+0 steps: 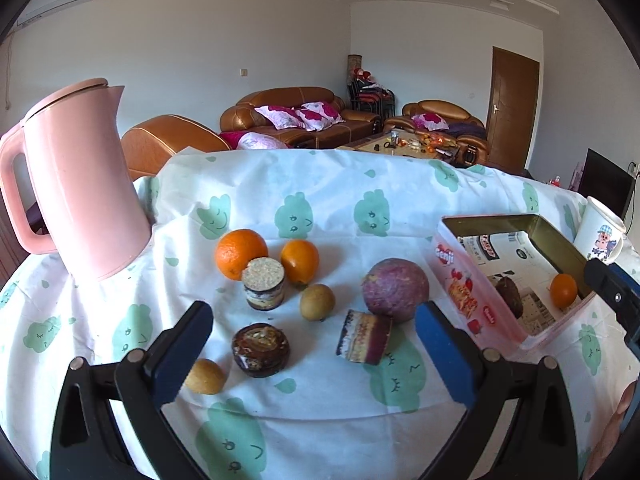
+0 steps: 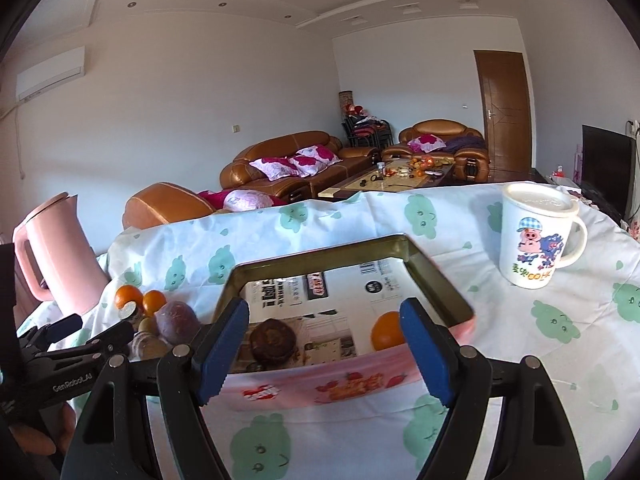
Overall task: Organize fruits
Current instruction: 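Grasp the jar lying on its side with the right tool while the left tool grasps a kiwi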
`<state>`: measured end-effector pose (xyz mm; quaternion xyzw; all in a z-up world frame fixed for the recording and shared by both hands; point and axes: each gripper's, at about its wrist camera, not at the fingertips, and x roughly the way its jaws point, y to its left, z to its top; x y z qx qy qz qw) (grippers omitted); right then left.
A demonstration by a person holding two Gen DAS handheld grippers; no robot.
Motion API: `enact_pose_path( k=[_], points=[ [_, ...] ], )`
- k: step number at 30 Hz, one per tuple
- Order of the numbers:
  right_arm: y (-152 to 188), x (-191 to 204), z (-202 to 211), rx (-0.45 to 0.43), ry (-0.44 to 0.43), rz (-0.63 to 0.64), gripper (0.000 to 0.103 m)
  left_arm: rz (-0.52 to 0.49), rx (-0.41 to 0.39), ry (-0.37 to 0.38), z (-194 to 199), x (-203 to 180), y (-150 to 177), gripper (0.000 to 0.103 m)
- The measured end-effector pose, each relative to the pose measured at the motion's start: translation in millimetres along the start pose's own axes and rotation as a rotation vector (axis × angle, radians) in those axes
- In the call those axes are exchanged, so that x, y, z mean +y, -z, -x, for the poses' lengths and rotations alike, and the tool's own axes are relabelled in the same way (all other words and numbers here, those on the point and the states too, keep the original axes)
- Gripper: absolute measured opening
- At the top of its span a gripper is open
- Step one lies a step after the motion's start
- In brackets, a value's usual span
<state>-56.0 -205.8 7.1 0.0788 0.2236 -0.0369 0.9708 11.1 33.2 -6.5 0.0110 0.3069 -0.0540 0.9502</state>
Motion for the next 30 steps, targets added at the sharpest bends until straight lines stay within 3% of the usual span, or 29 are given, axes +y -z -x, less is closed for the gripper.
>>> enact_pose_path(
  k=[8,10,12,14,19,23,30],
  points=[
    [13.9,62.7,-5.8,0.079,-0.134,0.087,0.079,0.031,0.020,-0.070,-4.4,58.4,-1.0,0.103],
    [18.0,80.9,-9.7,0.106,-0.170,0.117,0.073,0.061,0.036,-0.089,-7.4,77.0,-2.1,0.103],
    [22.1,99.8,-14.9,0.137,-0.187,0.160,0.050,0.110,0.051,-0.110,-9.4,97.3,-3.0,0.103],
    [26.9,118.6,-24.5,0.193,-0.211,0.200,0.042,0.152,0.061,-0.119,-10.1,113.9,-3.1,0.103],
    [31.9,144.5,-49.3,0.285,-0.249,0.207,0.042,0.163,0.060,-0.126,-7.0,135.3,-2.6,0.103],
    [36.5,160.4,-75.0,0.385,-0.236,0.195,0.042,0.137,0.066,-0.078,-5.1,139.1,-3.3,0.103],
    [36.9,164.3,-102.8,0.449,-0.176,0.126,0.042,-0.040,0.107,0.027,-2.8,114.7,1.3,0.099]
  ],
)
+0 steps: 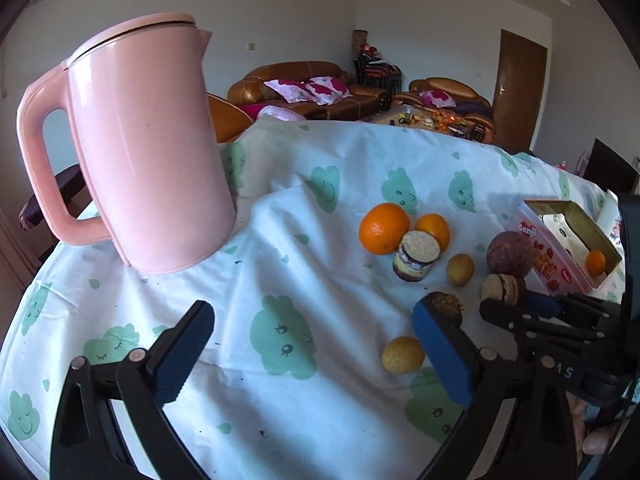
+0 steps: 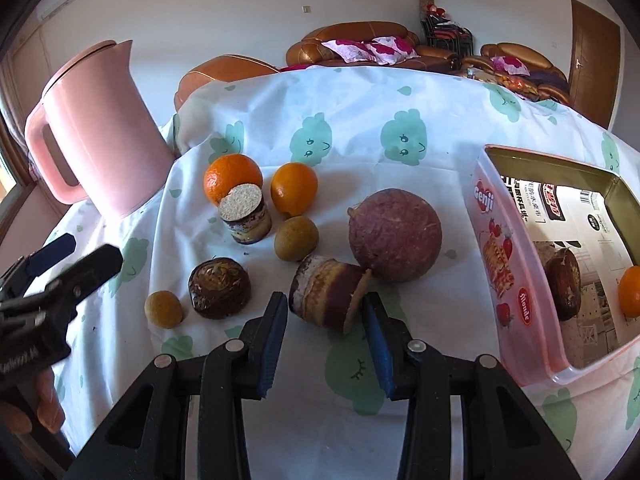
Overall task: Organize fruits
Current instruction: 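Grasp the jar lying on its side with the right tool while the left tool grasps a kiwi, then lower the jar into the tin with the right tool while the left tool drops the kiwi in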
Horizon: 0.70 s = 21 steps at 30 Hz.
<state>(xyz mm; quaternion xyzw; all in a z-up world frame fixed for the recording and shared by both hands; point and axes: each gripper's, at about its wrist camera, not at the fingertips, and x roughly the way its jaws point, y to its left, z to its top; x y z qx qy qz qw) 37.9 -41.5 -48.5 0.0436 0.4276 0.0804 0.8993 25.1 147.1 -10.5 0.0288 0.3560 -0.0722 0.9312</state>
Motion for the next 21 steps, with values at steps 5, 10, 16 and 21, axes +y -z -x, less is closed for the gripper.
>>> enact_pose_path(
  k=[5,10,16,21],
  points=[
    [0.3,-5.4,2.1,-0.004,-0.040,-0.015,0.037,-0.120,0.039,0.092,-2.2,-23.6,5.4,0.085],
    [7.4,-2.6,22.5,-0.056,-0.037,0.030,0.037,-0.166,0.098,0.113,-14.2,-35.8,11.8,0.070],
    [19.3,-6.1,41.7,-0.093,-0.076,0.071,0.037,-0.166,0.159,0.136,-27.5,-37.9,17.8,0.043],
    [20.5,-14.3,43.9,-0.095,-0.097,0.043,0.037,-0.101,0.159,0.157,-27.9,-26.8,17.9,0.029]
  ],
)
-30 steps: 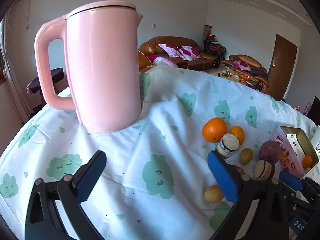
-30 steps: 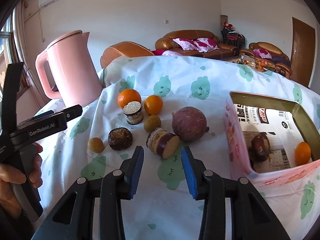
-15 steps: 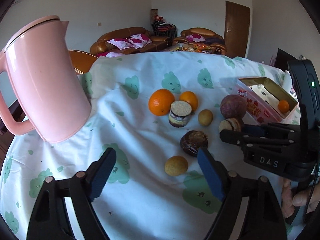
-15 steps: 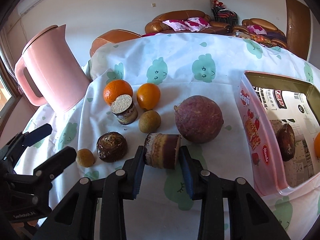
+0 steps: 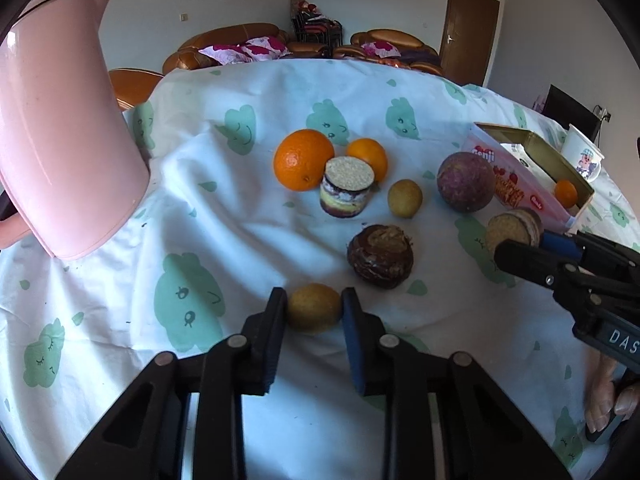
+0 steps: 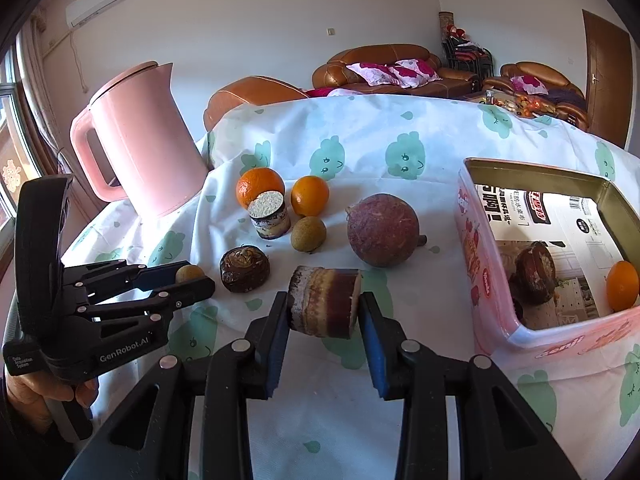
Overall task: Organize fruits
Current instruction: 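Lower the jar into the tin with the right tool while the left tool drops the kiwi in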
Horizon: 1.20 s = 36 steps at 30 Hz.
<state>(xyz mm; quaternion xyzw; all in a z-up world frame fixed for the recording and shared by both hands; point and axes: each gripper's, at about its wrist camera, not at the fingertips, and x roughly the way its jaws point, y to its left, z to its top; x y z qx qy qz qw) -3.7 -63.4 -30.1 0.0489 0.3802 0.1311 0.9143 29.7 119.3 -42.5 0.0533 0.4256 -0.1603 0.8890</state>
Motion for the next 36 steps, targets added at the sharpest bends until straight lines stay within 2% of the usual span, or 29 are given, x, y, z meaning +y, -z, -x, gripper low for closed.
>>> enact_pose_path(
  k=[3,9,15,22,36],
  points=[
    [0.0,-2.0,6.2,-0.023,-0.014,-0.002,0.037,0.028,-0.041,-0.015,7.2,3.9,0.3,0.029],
    [-4.7,-8.4,20.9,-0.089,-0.039,-0.010,0.037,0.153,-0.203,-0.064,29.7,19.3,-4.1,0.029],
    [-10.9,-19.6,42.2,-0.185,0.020,0.008,0.037,0.211,-0.327,-0.094,44.6,18.6,-7.4,0.029],
    [-14.0,-49.0,55.0,-0.215,0.060,-0.008,0.037,0.199,-0.366,-0.085,47.0,-2.9,-9.7,0.029],
    [-15.9,-97.9,77.9,-0.269,0.165,-0.035,0.037,0.098,-0.359,-0.047,32.8,-89.9,-31.6,0.029]
  ],
)
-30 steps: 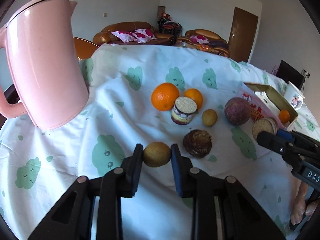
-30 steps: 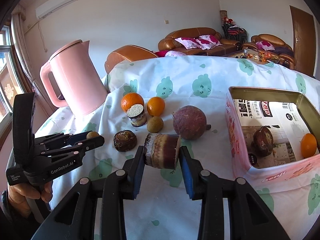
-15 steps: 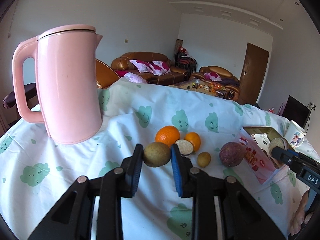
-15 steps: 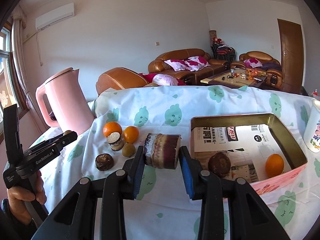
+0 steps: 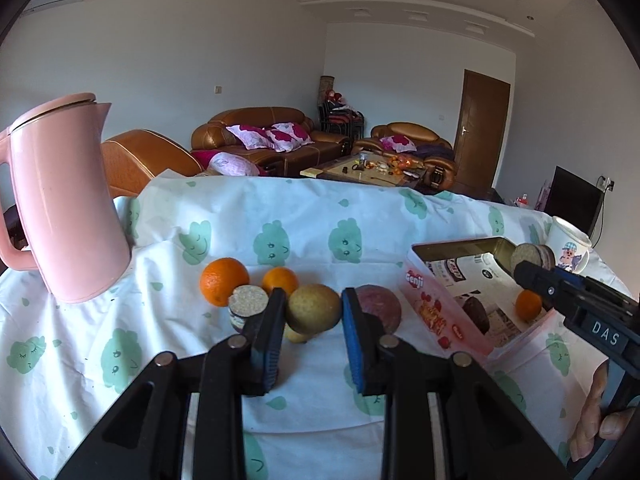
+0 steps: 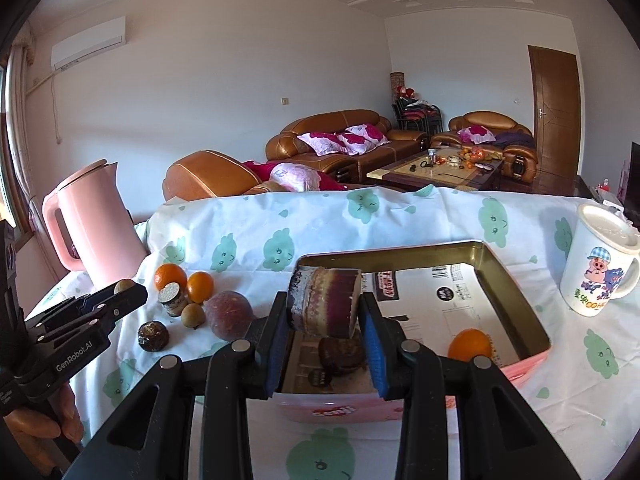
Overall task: Organize fruits
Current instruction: 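Lower the jar into the tin with the right tool while the left tool drops the kiwi in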
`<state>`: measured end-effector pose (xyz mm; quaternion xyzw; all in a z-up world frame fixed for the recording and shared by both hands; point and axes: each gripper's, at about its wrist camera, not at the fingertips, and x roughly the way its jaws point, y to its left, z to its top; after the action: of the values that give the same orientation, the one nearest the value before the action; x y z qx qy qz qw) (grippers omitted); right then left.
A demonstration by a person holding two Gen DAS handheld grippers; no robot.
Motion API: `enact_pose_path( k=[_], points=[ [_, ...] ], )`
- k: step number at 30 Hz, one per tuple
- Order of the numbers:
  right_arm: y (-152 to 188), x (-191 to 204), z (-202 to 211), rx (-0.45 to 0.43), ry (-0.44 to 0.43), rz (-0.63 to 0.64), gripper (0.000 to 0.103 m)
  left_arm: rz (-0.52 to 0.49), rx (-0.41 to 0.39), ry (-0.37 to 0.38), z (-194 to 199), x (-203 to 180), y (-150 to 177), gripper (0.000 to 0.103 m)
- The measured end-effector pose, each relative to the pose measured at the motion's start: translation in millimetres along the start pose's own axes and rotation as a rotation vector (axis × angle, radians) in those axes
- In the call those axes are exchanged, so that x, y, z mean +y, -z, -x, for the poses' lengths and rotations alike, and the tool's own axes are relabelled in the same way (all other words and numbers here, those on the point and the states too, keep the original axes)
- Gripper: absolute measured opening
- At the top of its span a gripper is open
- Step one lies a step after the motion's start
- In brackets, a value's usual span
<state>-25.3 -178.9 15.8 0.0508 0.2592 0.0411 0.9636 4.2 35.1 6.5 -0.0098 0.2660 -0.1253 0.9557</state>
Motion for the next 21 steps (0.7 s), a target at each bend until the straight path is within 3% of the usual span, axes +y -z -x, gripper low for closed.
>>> enact_pose_path(
  k=[21],
  points=[
    [-12.1,-93.6,4.2,-0.016,0.188,-0.063,0.037,-0.099,0.005,0.107,-36.8,-121.5,-23.3,0.029]
  ],
)
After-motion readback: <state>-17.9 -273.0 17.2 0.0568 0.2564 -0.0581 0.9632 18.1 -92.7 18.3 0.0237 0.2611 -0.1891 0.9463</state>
